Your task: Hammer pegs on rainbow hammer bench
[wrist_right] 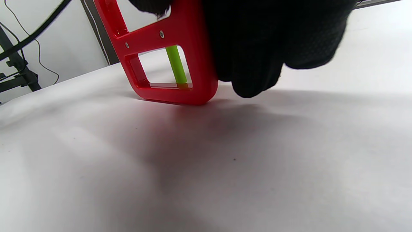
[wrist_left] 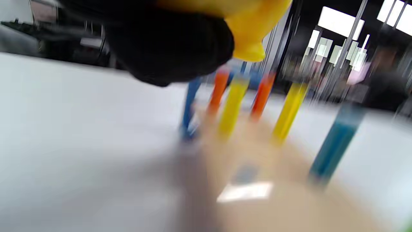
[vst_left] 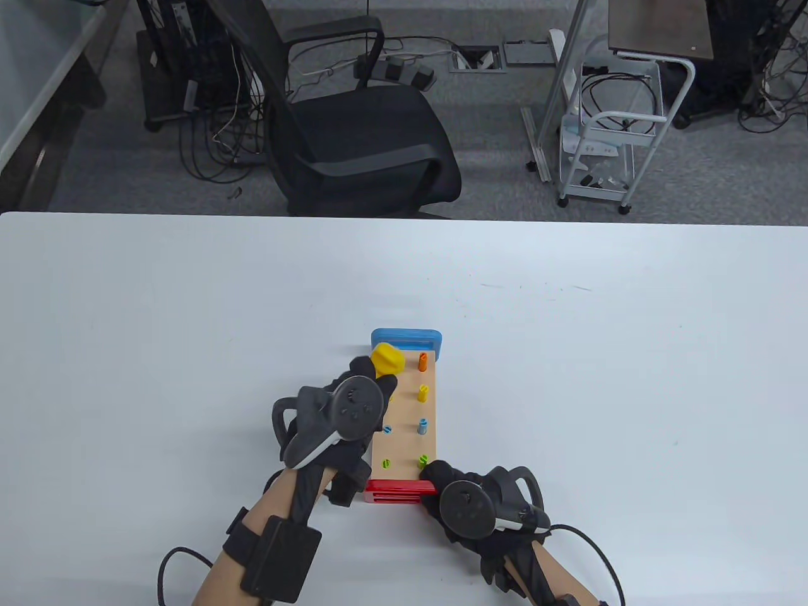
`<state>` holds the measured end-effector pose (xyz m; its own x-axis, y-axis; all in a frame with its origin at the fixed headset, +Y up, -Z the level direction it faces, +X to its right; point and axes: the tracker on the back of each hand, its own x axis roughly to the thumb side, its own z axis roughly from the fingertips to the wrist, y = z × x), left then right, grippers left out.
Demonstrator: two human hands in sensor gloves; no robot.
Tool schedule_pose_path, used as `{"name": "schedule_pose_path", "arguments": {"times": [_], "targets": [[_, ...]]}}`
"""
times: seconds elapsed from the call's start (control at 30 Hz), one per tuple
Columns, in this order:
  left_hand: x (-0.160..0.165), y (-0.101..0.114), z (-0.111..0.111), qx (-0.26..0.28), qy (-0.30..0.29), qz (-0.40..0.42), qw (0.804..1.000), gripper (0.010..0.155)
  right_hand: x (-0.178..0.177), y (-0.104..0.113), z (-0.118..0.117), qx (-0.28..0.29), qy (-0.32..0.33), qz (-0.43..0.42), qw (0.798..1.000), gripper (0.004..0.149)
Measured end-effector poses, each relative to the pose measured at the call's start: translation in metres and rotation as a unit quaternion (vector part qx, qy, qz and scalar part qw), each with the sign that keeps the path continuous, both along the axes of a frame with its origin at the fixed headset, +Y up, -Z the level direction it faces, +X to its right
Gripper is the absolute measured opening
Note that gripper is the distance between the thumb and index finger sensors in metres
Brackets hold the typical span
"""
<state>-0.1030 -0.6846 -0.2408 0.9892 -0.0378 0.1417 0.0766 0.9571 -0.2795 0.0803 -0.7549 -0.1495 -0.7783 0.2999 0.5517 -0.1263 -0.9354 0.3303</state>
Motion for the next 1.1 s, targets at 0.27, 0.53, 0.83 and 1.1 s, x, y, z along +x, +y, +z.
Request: {"name": "schedule_pose_path", "arguments": {"times": [0.27,0.53,0.83,1.1], "targets": [[-0.005,0.001,0.006,0.063,0.0,0.087,0.994,0.069,0.0,0.0,0.0,0.0,0.0,0.001,1.0,0.052],[-0.008,0.032,0.011,0.145,-0.024,0.221,0.964,0.069,0.0,0.0,0.0,-0.001,0.0,0.0,1.0,0.052],[0.014,0.003,0.007,0.05,-0.054,0.044,0.996,0.068,-0.001,0.0,0.0,0.0,0.0,0.001,1.0,0.052],[0.008,0.017,0.018,0.153,-0.075,0.142,0.975,0.069,0.0,0.0,0.0,-0.001,0.0,-0.001,1.0,0.052]]}}
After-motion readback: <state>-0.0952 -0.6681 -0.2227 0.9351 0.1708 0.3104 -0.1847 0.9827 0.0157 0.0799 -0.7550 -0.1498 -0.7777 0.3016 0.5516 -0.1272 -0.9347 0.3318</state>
